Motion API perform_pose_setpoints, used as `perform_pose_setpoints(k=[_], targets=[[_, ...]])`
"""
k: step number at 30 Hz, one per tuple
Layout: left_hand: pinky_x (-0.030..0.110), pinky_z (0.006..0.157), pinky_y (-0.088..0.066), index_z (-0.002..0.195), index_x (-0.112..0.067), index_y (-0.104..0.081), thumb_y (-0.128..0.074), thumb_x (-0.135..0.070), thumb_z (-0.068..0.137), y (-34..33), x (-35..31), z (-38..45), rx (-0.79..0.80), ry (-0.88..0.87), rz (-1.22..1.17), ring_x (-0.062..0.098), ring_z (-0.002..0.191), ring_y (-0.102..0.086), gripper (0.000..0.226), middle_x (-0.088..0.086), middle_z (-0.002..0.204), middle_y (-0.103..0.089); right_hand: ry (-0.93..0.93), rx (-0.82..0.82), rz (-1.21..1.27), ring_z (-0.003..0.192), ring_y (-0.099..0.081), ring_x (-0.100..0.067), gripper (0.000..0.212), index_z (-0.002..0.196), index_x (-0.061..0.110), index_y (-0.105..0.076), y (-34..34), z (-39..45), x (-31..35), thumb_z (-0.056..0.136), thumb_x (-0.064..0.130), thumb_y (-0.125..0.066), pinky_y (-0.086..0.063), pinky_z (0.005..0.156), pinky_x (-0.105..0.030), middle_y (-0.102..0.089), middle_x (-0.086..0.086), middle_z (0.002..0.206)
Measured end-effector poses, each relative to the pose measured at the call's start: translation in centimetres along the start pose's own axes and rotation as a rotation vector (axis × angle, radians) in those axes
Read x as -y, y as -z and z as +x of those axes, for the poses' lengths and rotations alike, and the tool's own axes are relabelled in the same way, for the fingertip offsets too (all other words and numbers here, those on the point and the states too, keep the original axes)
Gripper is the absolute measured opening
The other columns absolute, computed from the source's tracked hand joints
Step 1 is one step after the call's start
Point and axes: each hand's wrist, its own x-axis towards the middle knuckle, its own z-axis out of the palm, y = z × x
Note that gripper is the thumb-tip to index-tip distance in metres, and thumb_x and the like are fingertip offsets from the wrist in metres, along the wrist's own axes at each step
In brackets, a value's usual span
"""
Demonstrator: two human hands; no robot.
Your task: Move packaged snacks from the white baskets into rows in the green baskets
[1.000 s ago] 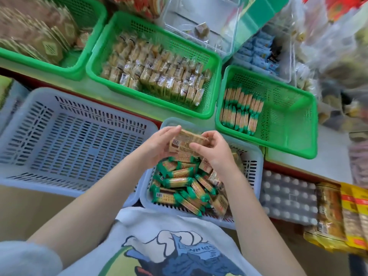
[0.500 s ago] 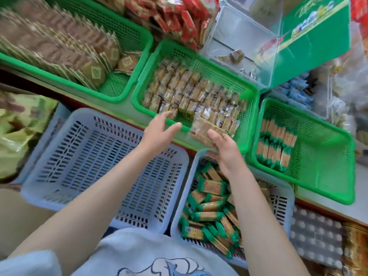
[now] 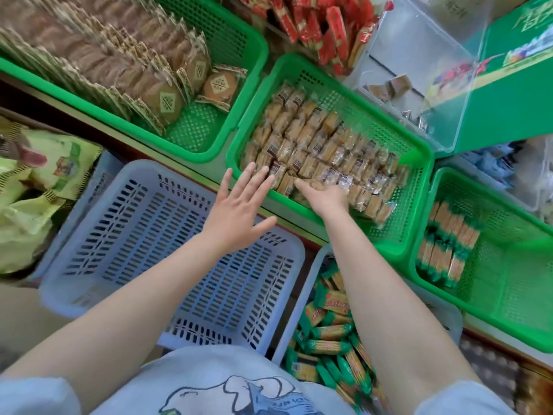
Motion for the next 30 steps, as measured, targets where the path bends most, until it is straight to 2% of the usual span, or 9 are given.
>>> perform_pose_setpoints(k=[3,7,13,16,19,21,23,26,30], targets=[[0.047,0.117,0.026,0.159,-0.026,0.012,-0.019,-0.068,0.098,-0.3,0.0,0.1,-0.002,0.008,-0.015,0.014,0.149,0.029,0.08,-0.007,0.165,0.02,-0.003,0.096,0.053,0.141,-0.041,-0.033,0.123,0.159,0.004,-0.014,0.1,-0.1,0.6,0.075,0.08,-0.062,-0.039,0.11,-0.045,-0.031,-0.013,0.161],[0.048,0.117,0.025,0.159,-0.028,0.013,-0.012,-0.068,0.094,-0.7,0.0,0.1,-0.019,-0.009,-0.025,0.014,0.149,0.03,0.081,-0.008,0.166,0.02,0.021,0.252,-0.132,0.139,-0.042,-0.035,0.103,0.153,-0.002,-0.029,1.7,-0.6,-0.4,0.087,0.074,-0.052,-0.041,0.104,-0.041,-0.033,-0.017,0.16],[0.046,0.116,0.028,0.159,-0.029,0.013,-0.02,-0.066,0.096,-0.5,0.1,0.1,-0.022,-0.02,-0.028,0.013,0.149,0.029,0.079,-0.009,0.165,0.02,0.031,0.194,-0.283,0.083,-0.06,-0.027,0.09,0.137,-0.006,-0.049,0.2,-0.2,0.7,0.089,0.07,-0.055,-0.048,0.078,-0.034,-0.065,-0.017,0.11],[0.046,0.116,0.027,0.159,-0.029,0.012,-0.03,-0.06,0.1,-0.1,-0.2,0.0,-0.01,-0.014,-0.031,0.013,0.149,0.029,0.079,-0.009,0.166,0.019,0.035,0.163,-0.32,0.098,-0.063,-0.033,0.09,0.127,-0.001,-0.057,0.4,-0.6,0.2,0.084,0.079,-0.052,-0.043,0.102,-0.046,-0.066,-0.015,0.114],[0.049,0.119,0.021,0.16,-0.029,0.01,-0.037,-0.054,0.101,0.9,-0.4,-0.1,0.038,0.001,-0.021,0.014,0.15,0.026,0.079,-0.008,0.167,0.016,0.117,0.126,-0.307,0.06,-0.046,-0.025,0.076,0.088,0.004,-0.057,2.2,-2.3,-0.5,0.085,0.08,-0.048,-0.036,0.076,-0.04,-0.053,-0.007,0.071],[0.049,0.122,0.015,0.161,-0.027,-0.004,-0.042,-0.048,0.101,2.1,-1.0,0.1,0.059,0.014,-0.038,0.017,0.154,0.015,0.074,-0.005,0.169,0.003,0.232,0.088,-0.16,0.069,-0.057,-0.033,0.078,0.1,-0.004,-0.067,4.2,-4.0,-2.0,0.092,0.071,-0.048,-0.047,0.076,-0.038,-0.064,-0.017,0.082],[0.048,0.124,0.002,0.153,-0.02,-0.038,-0.051,-0.037,0.1,3.2,-2.4,-0.2,-0.047,0.0,-0.188,0.023,0.154,-0.012,0.057,0.002,0.163,-0.029,0.354,0.01,-0.01,0.099,-0.065,-0.032,0.059,0.112,0.004,-0.069,6.2,-6.3,-5.2,0.097,0.058,-0.051,-0.052,0.094,-0.044,-0.071,-0.013,0.111],[0.043,0.113,-0.03,0.125,-0.011,-0.066,-0.058,-0.023,0.097,3.8,-6.9,-2.3,-0.22,-0.052,-0.428,0.027,0.131,-0.049,0.031,0.007,0.133,-0.062,0.372,-0.126,0.161,0.097,-0.067,-0.021,0.021,0.097,0.023,-0.068,8.8,-8.5,-12.0,0.1,0.038,-0.055,-0.053,0.092,-0.042,-0.072,-0.002,0.102],[0.036,0.09,-0.053,0.119,-0.018,-0.068,-0.058,-0.032,0.099,1.9,-14.3,-4.7,0.188,-0.071,-0.648,0.014,0.102,-0.064,0.026,-0.002,0.111,-0.071,0.121,-0.261,0.317,0.09,-0.07,-0.026,0.018,0.082,0.025,-0.064,10.0,-9.0,-23.3,0.098,0.026,-0.058,-0.057,0.087,-0.043,-0.072,-0.002,0.09]])
